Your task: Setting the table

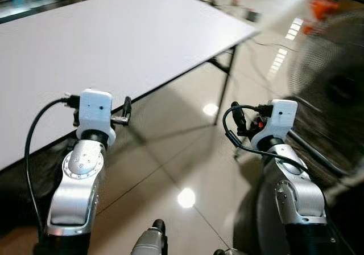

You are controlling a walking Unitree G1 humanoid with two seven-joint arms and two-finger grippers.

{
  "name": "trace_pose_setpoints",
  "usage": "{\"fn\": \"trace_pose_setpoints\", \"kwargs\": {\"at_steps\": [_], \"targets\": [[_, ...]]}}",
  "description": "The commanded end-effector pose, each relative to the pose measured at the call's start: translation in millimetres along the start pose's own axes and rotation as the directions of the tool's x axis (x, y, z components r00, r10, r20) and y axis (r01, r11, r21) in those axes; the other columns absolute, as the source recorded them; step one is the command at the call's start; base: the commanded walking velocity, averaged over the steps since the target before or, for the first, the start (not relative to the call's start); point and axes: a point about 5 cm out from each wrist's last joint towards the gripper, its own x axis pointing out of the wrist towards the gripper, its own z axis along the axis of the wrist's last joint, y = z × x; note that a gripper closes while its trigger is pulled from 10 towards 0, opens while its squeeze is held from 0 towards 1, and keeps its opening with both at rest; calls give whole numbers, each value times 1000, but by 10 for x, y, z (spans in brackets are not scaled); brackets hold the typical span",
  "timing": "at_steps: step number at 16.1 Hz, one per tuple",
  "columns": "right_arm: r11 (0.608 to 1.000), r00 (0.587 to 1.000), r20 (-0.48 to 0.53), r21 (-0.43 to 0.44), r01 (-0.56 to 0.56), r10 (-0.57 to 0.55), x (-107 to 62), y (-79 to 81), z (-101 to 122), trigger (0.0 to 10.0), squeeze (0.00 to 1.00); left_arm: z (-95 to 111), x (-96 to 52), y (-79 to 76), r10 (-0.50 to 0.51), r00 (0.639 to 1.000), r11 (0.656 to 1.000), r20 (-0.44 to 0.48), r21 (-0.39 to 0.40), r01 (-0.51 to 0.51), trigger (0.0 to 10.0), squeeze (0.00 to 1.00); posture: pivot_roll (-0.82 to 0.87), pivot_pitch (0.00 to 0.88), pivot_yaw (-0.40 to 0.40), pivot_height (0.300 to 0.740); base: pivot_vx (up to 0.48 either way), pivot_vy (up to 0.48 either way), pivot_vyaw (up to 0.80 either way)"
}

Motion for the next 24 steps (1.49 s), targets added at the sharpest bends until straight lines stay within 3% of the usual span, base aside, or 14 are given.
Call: {"fn": "trace_pose_setpoints", "kwargs": {"at_steps": [1,3,7,9,11,12,13,14,15,19,24], "targets": [[998,999,21,54,-33,32,-8,28,54,10000,0,47,-44,-51,-43,999,999,17,18,43,10000,0,-2,84,-18,740,0,0,800],[997,999,10,65,-36,35,3,95,62,10000,0,-15,-78,-96,-69,998,997,-5,19,69,10000,0,-24,86,-17,740,0,0,800],[996,1000,-18,94,-5,7,23,20,41,10000,0,34,-40,-209,-87,996,996,-6,4,87,10000,0,-4,88,-18,740,0,0,800],[998,1000,-31,66,1,1,40,66,14,10000,0,46,-6,-174,-90,996,993,-9,75,90,10000,0,-22,84,-12,740,0,0,400],[995,1000,-23,-99,16,-19,67,136,44,10000,0,69,31,-109,-57,998,998,2,41,56,10000,0,-20,87,-11,740,171,0,0],[994,1000,8,-110,15,-15,64,146,71,10000,0,80,37,-101,-49,999,998,5,43,49,10000,0,-14,90,-11,740,356,0,0],[995,1000,9,-97,-8,9,64,166,77,10000,0,92,42,-100,-42,999,998,2,41,42,10000,0,0,88,-15,740,356,0,0],[999,999,-15,15,-51,51,65,184,51,10000,0,107,37,-112,-61,998,997,6,42,61,10000,0,4,83,-21,740,326,0,0],[997,998,-26,40,-59,60,69,193,28,10000,0,105,33,-105,-65,998,997,5,47,65,10000,0,1,89,-21,740,330,0,0],[999,1000,-8,-37,-23,22,62,157,41,10000,0,58,10,-93,-53,998,998,-14,40,54,10000,0,10,93,-14,740,306,0,400],[998,999,6,-38,-46,46,35,201,77,10000,0,69,-5,-80,-88,996,995,1,36,88,10000,0,-11,99,-11,740,0,192,0]]}}
